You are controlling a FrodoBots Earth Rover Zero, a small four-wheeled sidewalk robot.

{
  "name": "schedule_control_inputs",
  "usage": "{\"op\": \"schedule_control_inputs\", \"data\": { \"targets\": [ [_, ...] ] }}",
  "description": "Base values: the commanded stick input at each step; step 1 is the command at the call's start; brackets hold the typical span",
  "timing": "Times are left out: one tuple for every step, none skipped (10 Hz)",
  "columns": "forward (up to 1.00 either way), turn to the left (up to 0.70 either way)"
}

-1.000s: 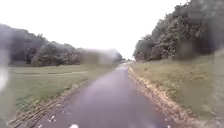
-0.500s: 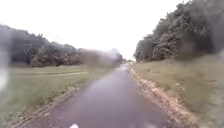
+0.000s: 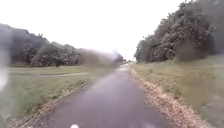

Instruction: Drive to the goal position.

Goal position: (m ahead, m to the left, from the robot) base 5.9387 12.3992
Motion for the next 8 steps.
{"op": "schedule_control_inputs", "data": {
  "targets": [
    [0.70,0.00],
    [0.70,0.00],
    [0.70,0.00],
    [0.70,0.00],
    [0.70,0.00],
    [0.70,0.00],
    [0.70,0.00],
    [0.70,0.00]
  ]
}}
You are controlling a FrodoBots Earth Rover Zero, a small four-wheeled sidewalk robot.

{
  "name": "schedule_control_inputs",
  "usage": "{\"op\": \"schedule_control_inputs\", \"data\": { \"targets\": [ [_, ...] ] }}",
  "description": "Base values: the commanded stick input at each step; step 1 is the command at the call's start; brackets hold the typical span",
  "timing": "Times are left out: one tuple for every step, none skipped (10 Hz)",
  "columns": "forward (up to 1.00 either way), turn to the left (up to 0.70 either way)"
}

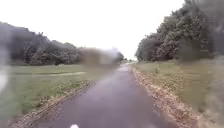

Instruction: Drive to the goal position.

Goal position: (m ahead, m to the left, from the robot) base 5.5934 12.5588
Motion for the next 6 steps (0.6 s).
{"op": "schedule_control_inputs", "data": {
  "targets": [
    [0.70,0.00],
    [0.70,0.00],
    [0.70,0.00],
    [0.70,0.00],
    [0.70,0.00],
    [0.70,0.00]
  ]
}}
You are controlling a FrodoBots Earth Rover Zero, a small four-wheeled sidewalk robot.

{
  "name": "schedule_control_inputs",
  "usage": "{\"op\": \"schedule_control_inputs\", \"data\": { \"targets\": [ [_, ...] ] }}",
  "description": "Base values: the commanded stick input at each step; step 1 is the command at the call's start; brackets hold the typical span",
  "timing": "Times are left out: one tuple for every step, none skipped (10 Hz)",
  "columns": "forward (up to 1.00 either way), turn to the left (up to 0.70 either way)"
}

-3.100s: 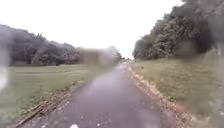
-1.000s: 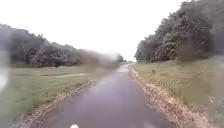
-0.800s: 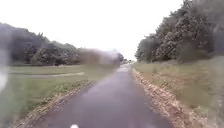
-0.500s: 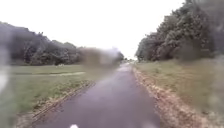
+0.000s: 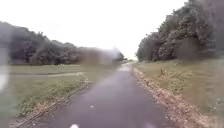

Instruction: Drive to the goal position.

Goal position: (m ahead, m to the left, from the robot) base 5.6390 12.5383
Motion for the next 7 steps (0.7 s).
{"op": "schedule_control_inputs", "data": {
  "targets": [
    [0.70,0.00],
    [0.70,0.00],
    [0.70,0.00],
    [0.70,0.00],
    [0.70,0.00],
    [0.70,0.00],
    [0.70,0.00]
  ]
}}
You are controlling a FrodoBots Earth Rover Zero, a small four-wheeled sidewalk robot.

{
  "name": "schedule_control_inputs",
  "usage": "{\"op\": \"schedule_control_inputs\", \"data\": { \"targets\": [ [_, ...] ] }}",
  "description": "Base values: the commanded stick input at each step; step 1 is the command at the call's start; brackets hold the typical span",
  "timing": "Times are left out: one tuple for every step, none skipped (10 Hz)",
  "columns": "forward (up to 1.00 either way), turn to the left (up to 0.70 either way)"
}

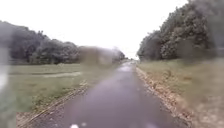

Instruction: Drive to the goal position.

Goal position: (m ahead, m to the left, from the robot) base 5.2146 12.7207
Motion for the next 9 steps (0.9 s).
{"op": "schedule_control_inputs", "data": {
  "targets": [
    [0.70,0.00],
    [0.70,0.00],
    [0.70,0.00],
    [0.70,0.00],
    [0.70,0.00],
    [0.70,0.00],
    [0.70,0.00],
    [0.70,-0.16],
    [0.70,-0.35]
  ]
}}
